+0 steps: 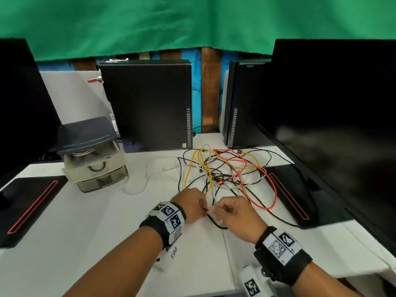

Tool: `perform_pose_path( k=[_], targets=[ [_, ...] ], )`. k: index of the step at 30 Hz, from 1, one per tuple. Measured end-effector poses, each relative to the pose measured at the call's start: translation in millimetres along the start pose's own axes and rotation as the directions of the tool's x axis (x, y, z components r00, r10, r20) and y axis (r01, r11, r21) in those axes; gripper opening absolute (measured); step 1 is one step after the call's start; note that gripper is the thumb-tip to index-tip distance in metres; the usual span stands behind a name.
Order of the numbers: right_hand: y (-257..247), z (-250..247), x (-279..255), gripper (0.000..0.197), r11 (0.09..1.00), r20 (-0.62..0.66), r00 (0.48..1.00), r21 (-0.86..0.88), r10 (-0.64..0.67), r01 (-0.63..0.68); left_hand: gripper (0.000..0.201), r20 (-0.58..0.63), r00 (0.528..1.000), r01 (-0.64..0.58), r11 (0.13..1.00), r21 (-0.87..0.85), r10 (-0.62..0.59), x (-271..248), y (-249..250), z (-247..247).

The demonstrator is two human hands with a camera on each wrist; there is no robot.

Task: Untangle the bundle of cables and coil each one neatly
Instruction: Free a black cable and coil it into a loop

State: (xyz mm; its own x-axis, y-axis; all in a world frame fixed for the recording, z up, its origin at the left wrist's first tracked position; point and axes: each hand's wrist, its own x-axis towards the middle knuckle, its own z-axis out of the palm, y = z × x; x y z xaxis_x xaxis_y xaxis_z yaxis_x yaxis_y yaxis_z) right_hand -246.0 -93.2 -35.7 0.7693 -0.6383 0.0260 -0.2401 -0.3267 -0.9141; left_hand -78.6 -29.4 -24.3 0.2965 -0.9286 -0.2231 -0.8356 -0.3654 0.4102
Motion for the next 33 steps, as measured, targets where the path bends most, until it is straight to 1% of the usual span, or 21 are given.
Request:
perform_pose_path(
  k=[2,3,4,6,7,8,10,12,13,15,17,20,23,24,25,26,27,28,30,31,33],
  targets=[
    [0,3,-2,0.014,1.000,-0.007,1.000,-0.021,0.018,-0.018,0.006,-0.111,0.994,-0.029,0.993,-0.118,0.016,-7,-5,-4],
    [-4,5,-5,0.002,0.999,0.001,1.000,-0.016,0.031,-0.031,0.011,-0.174,0.985,-0.059,0.970,-0.238,0.017,-12,-6,-8],
    [-7,7,-7,0.015,0.999,0.018,0.999,-0.012,0.038,-0.038,0.014,-0.229,0.973,-0.108,0.913,-0.394,0.016,-20,-5,-11],
    [-16,12,-11,0.046,0.999,0.085,0.996,0.052,0.008,-0.012,0.014,-0.307,0.952,-0.226,0.719,-0.657,0.019,-40,2,-22],
    [-22,16,-14,0.052,0.995,0.113,0.993,0.095,-0.021,0.010,0.011,-0.335,0.942,-0.272,0.625,-0.732,0.017,-52,8,-29],
    [-26,19,-16,0.051,0.990,0.138,0.989,0.138,-0.045,0.026,0.009,-0.361,0.932,-0.306,0.551,-0.776,0.008,-64,13,-36],
    [-32,26,-18,0.032,0.983,0.153,0.986,0.179,-0.072,0.044,0.008,-0.411,0.912,-0.359,0.454,-0.815,-0.017,-88,19,-49],
    [-33,26,-14,0.009,0.988,0.099,0.989,0.121,-0.107,0.095,0.008,-0.462,0.883,-0.393,0.409,-0.824,-0.081,-105,14,-60],
    [-31,23,-11,0.002,0.989,0.044,0.990,0.075,-0.131,0.127,0.009,-0.484,0.866,-0.400,0.409,-0.820,-0.123,-109,6,-65],
    [-27,12,-4,0.005,0.981,-0.077,0.978,-0.051,-0.192,0.189,0.010,-0.493,0.851,-0.370,0.458,-0.808,-0.182,-114,-12,-72],
    [-26,1,1,0.008,0.962,-0.167,0.958,-0.184,-0.234,0.203,0.012,-0.438,0.882,-0.282,0.547,-0.788,-0.176,-115,-28,-74],
    [-28,-2,4,0.012,0.882,-0.210,0.909,-0.393,-0.359,0.258,0.016,-0.301,0.952,-0.184,0.693,-0.697,-0.050,-114,-38,-64],
    [-27,5,4,0.020,0.727,-0.162,0.853,-0.614,-0.497,0.307,0.010,-0.217,0.971,-0.198,0.856,-0.478,0.103,-111,-33,-50],
    [-26,6,5,0.022,0.695,-0.141,0.848,-0.648,-0.511,0.311,0.013,-0.194,0.971,-0.210,0.892,-0.399,0.142,-111,-30,-48],
    [-24,7,6,0.024,0.688,-0.128,0.851,-0.655,-0.509,0.313,0.019,-0.167,0.971,-0.220,0.908,-0.358,0.169,-112,-27,-47],
    [-22,7,8,0.025,0.704,-0.123,0.856,-0.632,-0.502,0.322,0.025,-0.136,0.971,-0.233,0.894,-0.383,0.195,-112,-22,-46],
    [-21,7,9,0.027,0.738,-0.133,0.858,-0.585,-0.496,0.337,0.028,-0.106,0.970,-0.243,0.842,-0.482,0.219,-115,-17,-47],
    [-19,6,10,0.028,0.781,-0.149,0.861,-0.516,-0.487,0.353,0.029,-0.088,0.966,-0.245,0.744,-0.622,0.245,-118,-12,-50],
    [-19,7,10,0.031,0.827,-0.149,0.863,-0.403,-0.482,0.392,0.031,-0.103,0.962,-0.217,0.478,-0.851,0.253,-125,0,-58],
    [-20,10,9,0.033,0.825,-0.120,0.864,-0.383,-0.490,0.415,0.032,-0.130,0.965,-0.205,0.349,-0.914,0.228,-128,6,-62],
    [-23,18,4,0.035,0.797,-0.030,0.863,-0.401,-0.503,0.451,0.028,-0.191,0.970,-0.208,0.111,-0.972,0.153,-136,18,-68]
  ],
)
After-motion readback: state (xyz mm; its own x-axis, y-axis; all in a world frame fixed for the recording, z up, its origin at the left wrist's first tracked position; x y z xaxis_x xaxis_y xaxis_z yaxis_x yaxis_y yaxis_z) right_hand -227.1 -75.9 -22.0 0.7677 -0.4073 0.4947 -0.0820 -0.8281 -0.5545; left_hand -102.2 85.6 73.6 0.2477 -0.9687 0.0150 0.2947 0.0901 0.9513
